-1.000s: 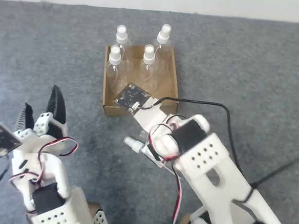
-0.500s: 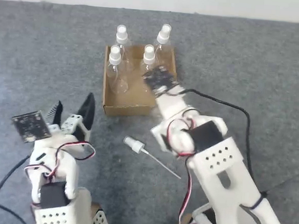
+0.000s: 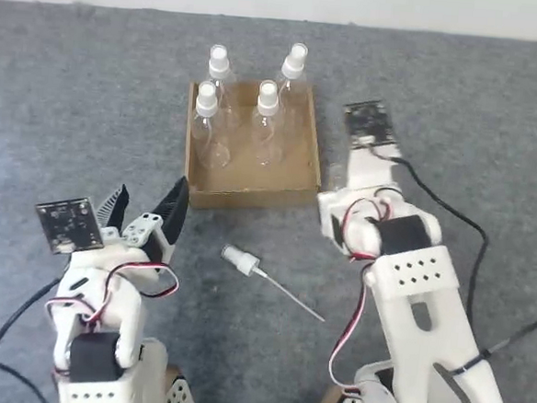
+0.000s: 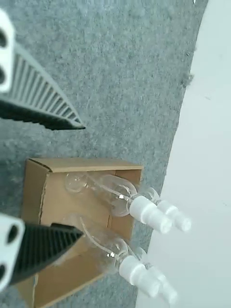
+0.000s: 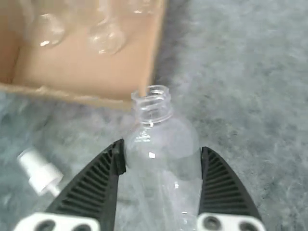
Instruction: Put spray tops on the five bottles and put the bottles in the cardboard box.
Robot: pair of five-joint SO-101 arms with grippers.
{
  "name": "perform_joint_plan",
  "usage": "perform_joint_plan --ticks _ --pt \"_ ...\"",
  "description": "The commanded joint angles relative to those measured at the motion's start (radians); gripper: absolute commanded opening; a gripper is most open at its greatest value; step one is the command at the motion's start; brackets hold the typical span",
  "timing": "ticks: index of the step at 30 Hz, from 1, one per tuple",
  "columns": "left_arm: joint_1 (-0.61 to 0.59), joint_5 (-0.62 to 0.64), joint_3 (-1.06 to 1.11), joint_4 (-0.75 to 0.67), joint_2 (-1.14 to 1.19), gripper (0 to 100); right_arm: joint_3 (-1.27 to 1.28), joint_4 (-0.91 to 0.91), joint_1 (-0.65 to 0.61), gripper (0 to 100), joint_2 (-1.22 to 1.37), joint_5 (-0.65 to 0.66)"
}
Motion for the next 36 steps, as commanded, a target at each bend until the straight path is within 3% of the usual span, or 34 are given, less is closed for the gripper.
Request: perform_joint_plan --ticks 1,10,16,26,31,36 --pt "0.017 -0.005 -0.110 0.043 -0.009 30 0.037 -0.133 0.091 11.4 -0.047 -0.061" --pt "0.157 -0.049 -0.277 0.218 -0.006 30 0.110 -0.254 0.128 11.3 -0.047 -0.066" --pt "0.193 -0.052 -0.297 0.238 0.006 30 0.112 -0.255 0.128 11.3 -0.038 -0.068" --pt "0.195 -0.038 -0.526 0.290 0.402 30 0.112 -0.255 0.128 11.3 -0.036 -0.068" --pt "0.275 0.048 -0.573 0.331 0.549 30 0.112 -0.255 0.128 11.3 -0.036 -0.068" --pt "0.339 0.236 -0.575 0.324 0.657 30 0.112 -0.255 0.128 11.4 -0.036 -0.068"
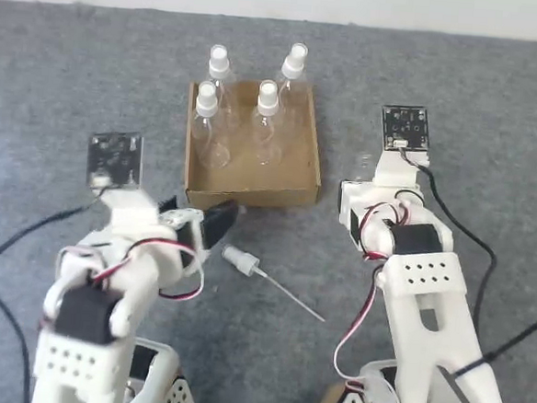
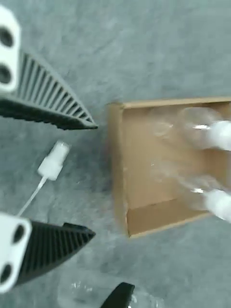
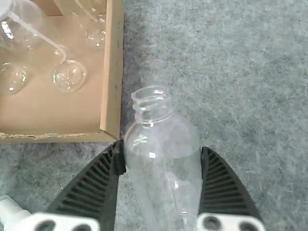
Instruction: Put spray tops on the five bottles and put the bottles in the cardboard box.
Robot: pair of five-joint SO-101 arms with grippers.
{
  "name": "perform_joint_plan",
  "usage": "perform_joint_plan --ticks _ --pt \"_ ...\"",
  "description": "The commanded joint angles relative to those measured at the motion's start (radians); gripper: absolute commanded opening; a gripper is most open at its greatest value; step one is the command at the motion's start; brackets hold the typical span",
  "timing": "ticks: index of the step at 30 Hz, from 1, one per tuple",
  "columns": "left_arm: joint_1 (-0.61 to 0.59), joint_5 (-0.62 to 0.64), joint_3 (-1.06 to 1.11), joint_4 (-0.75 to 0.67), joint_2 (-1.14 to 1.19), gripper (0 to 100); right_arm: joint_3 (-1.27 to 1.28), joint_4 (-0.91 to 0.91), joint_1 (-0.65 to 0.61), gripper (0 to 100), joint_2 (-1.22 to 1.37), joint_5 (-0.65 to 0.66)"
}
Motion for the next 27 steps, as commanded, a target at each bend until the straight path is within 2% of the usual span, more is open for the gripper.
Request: perform_joint_plan --ticks 1,8,11,15,20,27 --pt "0.058 0.152 -0.056 0.002 0.100 30 -0.015 -0.022 0.010 11.4 -0.036 -0.012" --pt "0.072 0.262 0.022 -0.100 0.132 30 -0.015 -0.022 0.010 11.6 -0.036 -0.012" --pt "0.074 0.270 0.081 -0.144 0.140 30 -0.015 -0.022 0.010 11.6 -0.036 -0.012" --pt "0.075 0.272 0.099 -0.144 0.141 30 -0.015 -0.022 0.010 11.6 -0.036 -0.012" --pt "0.152 0.273 0.099 -0.094 0.143 30 -0.015 -0.022 0.010 11.6 -0.036 -0.012" --pt "0.152 0.275 0.102 -0.083 0.143 28 -0.015 -0.022 0.012 11.6 -0.036 -0.009"
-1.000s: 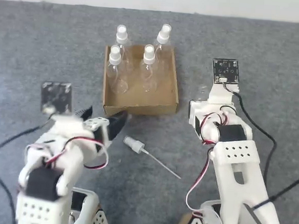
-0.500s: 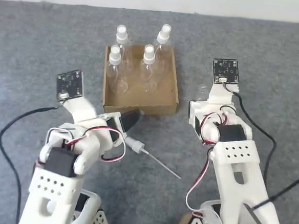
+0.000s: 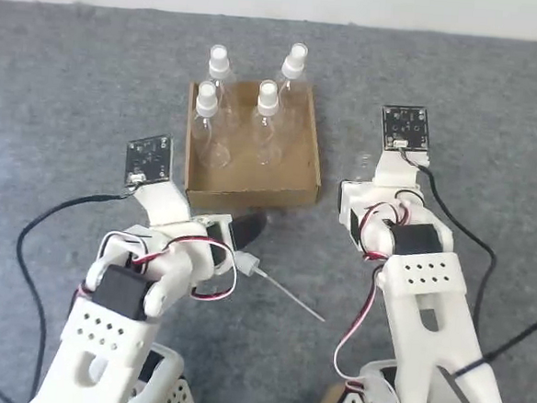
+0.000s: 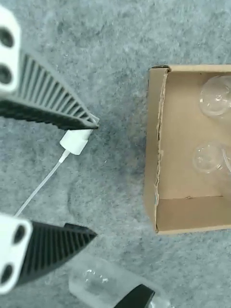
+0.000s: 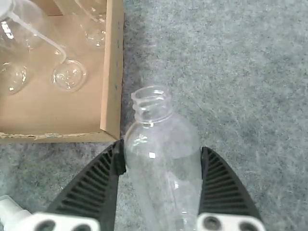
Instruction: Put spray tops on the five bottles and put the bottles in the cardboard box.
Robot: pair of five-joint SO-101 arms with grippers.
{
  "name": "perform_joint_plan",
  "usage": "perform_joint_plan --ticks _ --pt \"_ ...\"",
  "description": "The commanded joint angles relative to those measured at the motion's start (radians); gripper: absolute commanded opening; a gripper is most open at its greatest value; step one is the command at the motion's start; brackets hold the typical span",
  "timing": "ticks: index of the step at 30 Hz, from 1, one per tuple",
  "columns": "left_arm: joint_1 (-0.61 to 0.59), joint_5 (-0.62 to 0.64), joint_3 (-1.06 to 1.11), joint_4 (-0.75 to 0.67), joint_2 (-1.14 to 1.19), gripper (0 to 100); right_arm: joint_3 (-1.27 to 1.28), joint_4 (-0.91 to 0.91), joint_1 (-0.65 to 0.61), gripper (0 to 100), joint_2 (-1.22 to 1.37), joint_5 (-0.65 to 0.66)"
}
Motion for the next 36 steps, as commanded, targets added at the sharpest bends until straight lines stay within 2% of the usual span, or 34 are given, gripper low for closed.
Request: perform_joint_plan --ticks 1,5,10,22,25,29,36 --pt "0.003 0.021 -0.012 0.020 0.006 26 -0.015 -0.022 0.012 11.6 -0.036 -0.009" --pt "0.003 0.018 -0.012 0.014 0.006 18 -0.014 -0.022 0.012 11.6 -0.036 -0.008" --pt "0.003 0.018 -0.016 0.014 0.040 19 -0.014 -0.022 0.012 11.7 -0.036 -0.008" --pt "0.009 0.021 -0.280 0.118 0.640 20 -0.014 -0.021 0.012 11.7 -0.036 -0.006" --pt "0.009 0.023 -0.300 0.081 0.746 20 -0.014 -0.021 0.012 11.7 -0.036 -0.005" --pt "0.023 0.118 -0.297 0.000 0.839 20 -0.014 -0.021 0.012 11.7 -0.036 -0.005" --pt "0.064 0.187 -0.295 -0.069 0.891 20 -0.014 -0.021 0.012 11.7 -0.036 -0.005"
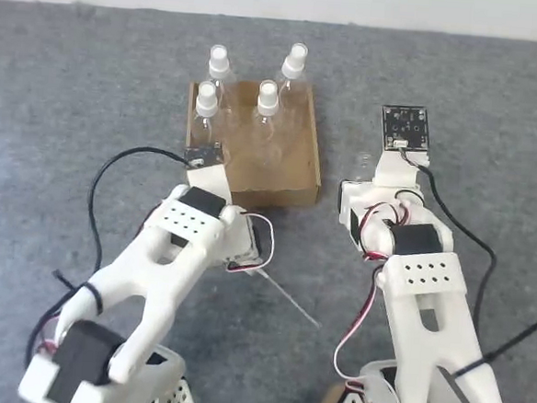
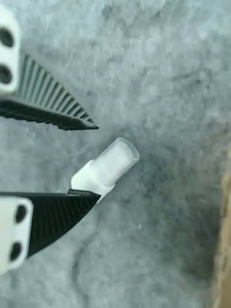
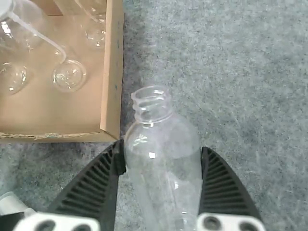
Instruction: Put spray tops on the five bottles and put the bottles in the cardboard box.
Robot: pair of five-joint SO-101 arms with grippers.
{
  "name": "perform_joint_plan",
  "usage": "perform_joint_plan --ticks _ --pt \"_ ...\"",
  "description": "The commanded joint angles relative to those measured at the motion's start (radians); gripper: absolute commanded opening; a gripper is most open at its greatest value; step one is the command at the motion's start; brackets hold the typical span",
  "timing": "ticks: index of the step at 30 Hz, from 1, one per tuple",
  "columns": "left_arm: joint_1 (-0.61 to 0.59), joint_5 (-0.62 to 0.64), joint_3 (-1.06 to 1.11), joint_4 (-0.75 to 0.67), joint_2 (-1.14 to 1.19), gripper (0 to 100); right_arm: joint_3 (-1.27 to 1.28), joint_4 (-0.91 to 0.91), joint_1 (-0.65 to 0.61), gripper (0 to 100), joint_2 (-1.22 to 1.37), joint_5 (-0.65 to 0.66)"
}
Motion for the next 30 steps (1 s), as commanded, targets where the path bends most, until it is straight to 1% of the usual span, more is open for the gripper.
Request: perform_joint_plan --ticks 1,8,11,18,25,30 --pt "0.009 0.048 -0.045 -0.058 0.008 20 -0.014 -0.021 0.012 11.7 -0.036 -0.005" --pt "0.014 0.061 0.064 -0.233 0.008 19 -0.014 -0.021 0.012 11.7 -0.036 -0.005" --pt "0.014 0.061 0.093 -0.278 0.008 19 -0.014 -0.019 0.012 11.7 -0.036 -0.005" --pt "0.014 0.061 0.101 -0.282 0.008 19 -0.014 -0.018 0.012 11.7 -0.036 -0.005" --pt "0.014 0.055 0.131 -0.330 0.008 8 -0.014 -0.018 0.012 11.7 -0.036 -0.005" --pt "0.014 0.055 0.133 -0.331 0.008 7 -0.014 -0.018 0.012 11.7 -0.036 -0.005"
